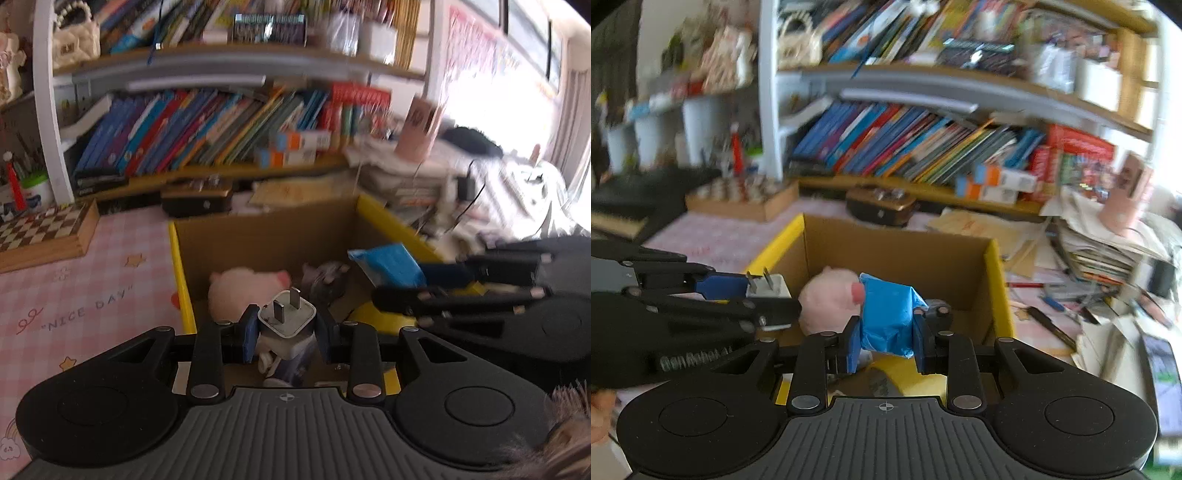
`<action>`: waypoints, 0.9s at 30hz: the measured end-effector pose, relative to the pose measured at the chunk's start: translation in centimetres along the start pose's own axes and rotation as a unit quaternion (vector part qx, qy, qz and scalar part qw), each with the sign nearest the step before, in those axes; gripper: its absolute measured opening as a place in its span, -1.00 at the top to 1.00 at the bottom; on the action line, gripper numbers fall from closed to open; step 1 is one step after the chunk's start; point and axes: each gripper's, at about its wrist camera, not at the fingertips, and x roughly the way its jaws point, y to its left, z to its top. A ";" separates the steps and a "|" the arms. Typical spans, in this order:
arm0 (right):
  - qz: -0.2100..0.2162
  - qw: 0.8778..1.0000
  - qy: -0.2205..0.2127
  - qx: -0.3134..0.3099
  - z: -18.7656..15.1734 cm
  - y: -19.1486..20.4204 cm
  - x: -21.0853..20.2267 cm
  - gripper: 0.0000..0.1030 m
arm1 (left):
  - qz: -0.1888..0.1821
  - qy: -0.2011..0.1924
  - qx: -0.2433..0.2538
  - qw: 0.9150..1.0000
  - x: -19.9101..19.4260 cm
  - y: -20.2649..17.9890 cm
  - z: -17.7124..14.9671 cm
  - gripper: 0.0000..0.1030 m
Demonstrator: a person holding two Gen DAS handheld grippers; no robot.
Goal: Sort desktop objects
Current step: 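Lower the plug with the left tool while the right tool lowers the blue object into the box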
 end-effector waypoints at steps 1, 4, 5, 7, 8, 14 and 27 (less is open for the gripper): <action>0.004 1.000 0.007 -0.010 0.1 0.0 0.8 0.46 | 0.006 0.007 0.001 1.000 0.6 0.1 -0.1 0.43; 0.010 0.999 0.023 -0.034 0.3 0.1 2.5 0.46 | 0.019 0.021 0.006 1.000 1.8 0.0 -0.4 0.43; 0.012 0.999 0.027 -0.042 0.3 0.2 2.9 0.46 | 0.024 0.026 0.007 0.999 2.1 0.0 -0.5 0.43; 0.018 0.998 0.038 -0.052 0.4 0.2 3.8 0.46 | 0.027 0.033 0.007 0.999 2.7 0.0 -0.7 0.43; 0.019 0.997 0.044 -0.055 0.4 0.2 4.2 0.46 | 0.032 0.030 0.015 0.999 2.7 -0.2 -0.8 0.43; 0.027 0.995 0.080 -0.062 0.0 -0.3 6.2 0.46 | 0.032 0.030 0.026 0.999 3.0 -0.6 -0.9 0.43; 0.027 0.999 0.027 0.012 -0.3 -1.8 2.8 0.35 | 0.050 -0.039 0.011 0.998 -1.9 -0.8 -0.6 -0.43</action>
